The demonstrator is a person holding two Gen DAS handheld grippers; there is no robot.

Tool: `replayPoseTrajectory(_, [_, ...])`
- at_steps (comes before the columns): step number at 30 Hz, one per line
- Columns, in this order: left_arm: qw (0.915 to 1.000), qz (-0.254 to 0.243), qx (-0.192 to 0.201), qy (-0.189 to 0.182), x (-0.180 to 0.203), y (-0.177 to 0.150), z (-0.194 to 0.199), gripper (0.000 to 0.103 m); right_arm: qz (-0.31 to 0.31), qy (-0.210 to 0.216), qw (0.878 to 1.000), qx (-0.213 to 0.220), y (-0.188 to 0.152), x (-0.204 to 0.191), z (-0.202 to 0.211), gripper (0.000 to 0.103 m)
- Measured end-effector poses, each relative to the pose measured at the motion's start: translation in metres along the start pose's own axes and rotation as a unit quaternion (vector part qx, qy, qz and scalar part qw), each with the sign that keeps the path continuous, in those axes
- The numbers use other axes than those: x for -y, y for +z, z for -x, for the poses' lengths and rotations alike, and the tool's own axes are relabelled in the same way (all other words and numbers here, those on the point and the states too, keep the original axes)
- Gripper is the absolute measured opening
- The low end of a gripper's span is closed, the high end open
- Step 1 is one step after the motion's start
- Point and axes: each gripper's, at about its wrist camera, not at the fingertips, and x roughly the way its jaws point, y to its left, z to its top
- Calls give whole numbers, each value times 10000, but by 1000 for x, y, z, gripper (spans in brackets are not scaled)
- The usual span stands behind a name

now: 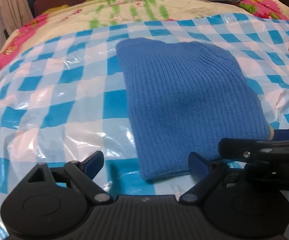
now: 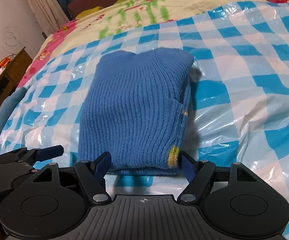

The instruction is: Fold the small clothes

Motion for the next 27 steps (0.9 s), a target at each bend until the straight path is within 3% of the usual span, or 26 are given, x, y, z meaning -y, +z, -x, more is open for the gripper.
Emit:
replayPoseTrajectory(6, [9997, 42, 228, 115, -3, -4, 20, 96, 126, -22, 9997, 205, -3, -11, 19, 75])
replayPoseTrajectory(22, [9995, 140, 108, 269, -1, -26, 40, 96, 318, -338, 9984, 332, -24, -14, 43, 75])
replayPoseTrajectory(27, [9992, 376, 67, 130, -5, -25, 44, 96, 434, -504, 9975, 221, -37, -12, 43, 75])
